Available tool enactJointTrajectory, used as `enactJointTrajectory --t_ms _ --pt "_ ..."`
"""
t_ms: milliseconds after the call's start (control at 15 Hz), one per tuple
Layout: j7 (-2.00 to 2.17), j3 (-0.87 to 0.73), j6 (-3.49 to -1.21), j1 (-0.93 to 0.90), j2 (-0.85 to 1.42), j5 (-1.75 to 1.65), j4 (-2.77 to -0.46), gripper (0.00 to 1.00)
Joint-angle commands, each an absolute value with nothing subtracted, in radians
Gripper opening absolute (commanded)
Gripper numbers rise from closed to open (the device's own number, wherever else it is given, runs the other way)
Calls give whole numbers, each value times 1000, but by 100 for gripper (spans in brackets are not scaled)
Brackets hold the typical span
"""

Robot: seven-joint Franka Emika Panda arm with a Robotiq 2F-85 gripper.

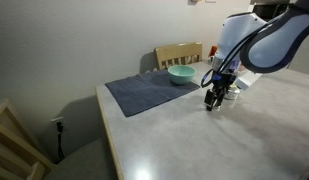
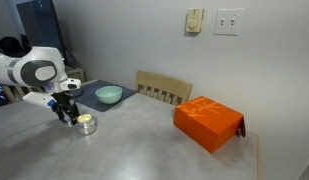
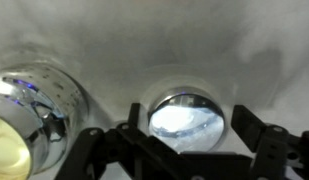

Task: Pick up the lid and place it back on it's object

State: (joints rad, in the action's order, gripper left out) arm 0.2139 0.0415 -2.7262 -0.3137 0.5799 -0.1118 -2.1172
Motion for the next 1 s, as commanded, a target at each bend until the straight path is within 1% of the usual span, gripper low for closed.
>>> enactJointTrajectory --t_ms 0,133,200,533,933 --pt "221 36 -2698 -338 617 -127 -2087 61" --pt "223 31 -2672 -350 603 -138 -2089 46" --pt "228 29 -2655 -356 592 -143 -2095 44" --pt "293 -10 -2645 -415 542 -230 -2120 44" --pt "499 -89 -2660 -574 432 -424 -2185 44"
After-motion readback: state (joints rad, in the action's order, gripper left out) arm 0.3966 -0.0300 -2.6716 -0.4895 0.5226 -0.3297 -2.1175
